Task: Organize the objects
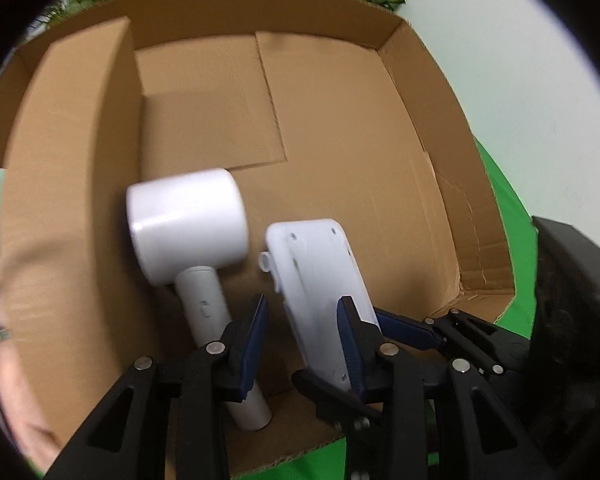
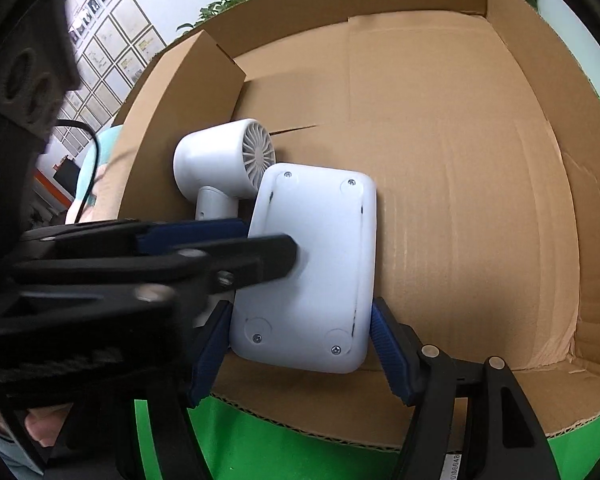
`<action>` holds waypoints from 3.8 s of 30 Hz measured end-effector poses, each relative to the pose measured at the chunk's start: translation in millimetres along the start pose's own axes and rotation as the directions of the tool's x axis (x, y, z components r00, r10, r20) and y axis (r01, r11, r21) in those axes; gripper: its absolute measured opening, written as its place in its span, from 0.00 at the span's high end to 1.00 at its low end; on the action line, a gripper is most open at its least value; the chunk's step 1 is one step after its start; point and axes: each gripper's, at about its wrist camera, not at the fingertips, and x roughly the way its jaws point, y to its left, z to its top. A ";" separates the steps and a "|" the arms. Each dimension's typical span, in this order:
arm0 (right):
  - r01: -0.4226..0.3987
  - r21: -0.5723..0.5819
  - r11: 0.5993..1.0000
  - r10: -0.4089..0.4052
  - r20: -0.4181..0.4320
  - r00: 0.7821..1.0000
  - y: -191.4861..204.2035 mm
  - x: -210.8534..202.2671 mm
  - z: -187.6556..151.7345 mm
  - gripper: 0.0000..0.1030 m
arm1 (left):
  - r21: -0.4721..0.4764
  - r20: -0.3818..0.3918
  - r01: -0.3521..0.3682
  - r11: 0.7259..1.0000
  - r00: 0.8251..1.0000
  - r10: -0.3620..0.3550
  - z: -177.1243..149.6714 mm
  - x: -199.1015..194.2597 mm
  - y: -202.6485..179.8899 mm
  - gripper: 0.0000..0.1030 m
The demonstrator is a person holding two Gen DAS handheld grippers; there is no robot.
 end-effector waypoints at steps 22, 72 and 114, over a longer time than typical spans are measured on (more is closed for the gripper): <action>0.054 -0.035 0.998 -0.053 0.023 0.998 12.7 24.9 11.8 0.52 | -0.084 0.164 -0.127 0.988 0.976 0.140 -40.1 -78.6 61.2 0.55; 0.313 -0.043 0.949 -0.273 0.388 0.880 29.1 -173.9 -137.8 0.00 | -0.131 0.547 -0.257 0.958 0.786 0.286 -145.7 -130.7 -32.4 0.17; 0.183 -0.186 0.965 -0.165 0.109 0.980 -3.5 -129.3 -213.7 0.00 | -0.144 0.038 0.383 0.912 0.923 -0.382 -149.1 -7.2 -29.1 0.17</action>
